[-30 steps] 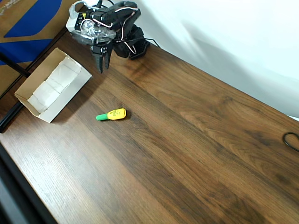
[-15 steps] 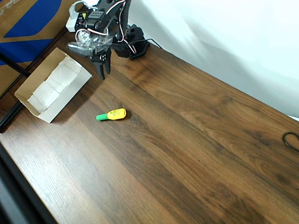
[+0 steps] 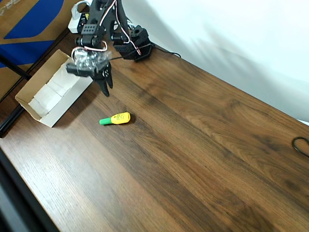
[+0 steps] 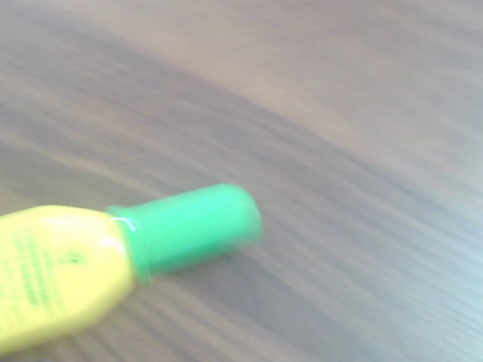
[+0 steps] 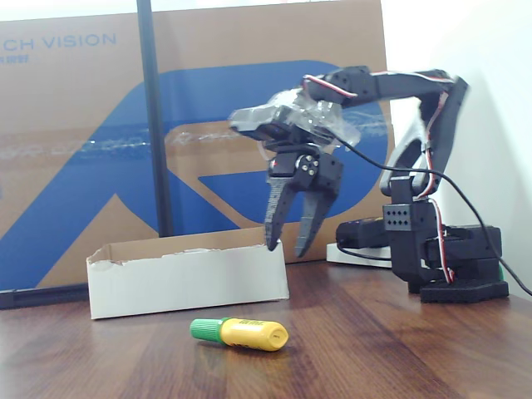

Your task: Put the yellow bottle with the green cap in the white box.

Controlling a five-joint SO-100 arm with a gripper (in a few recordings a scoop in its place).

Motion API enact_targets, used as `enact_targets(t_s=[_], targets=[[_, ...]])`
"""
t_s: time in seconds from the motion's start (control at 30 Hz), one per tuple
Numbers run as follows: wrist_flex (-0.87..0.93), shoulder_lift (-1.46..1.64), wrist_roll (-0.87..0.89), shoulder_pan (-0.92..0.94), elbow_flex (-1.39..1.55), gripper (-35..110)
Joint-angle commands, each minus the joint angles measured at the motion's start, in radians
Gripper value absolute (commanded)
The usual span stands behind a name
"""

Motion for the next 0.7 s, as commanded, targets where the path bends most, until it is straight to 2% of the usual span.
enact_targets(t_s=[0.0, 0.4, 0.67], targets=[[0.000, -0.046, -0.020, -0.020, -0.107, 19], [-0.089, -0.272, -0.052, 0.040, -0.201, 20], [-0.087, -0.408, -0.035, 0.054, -0.287, 21]])
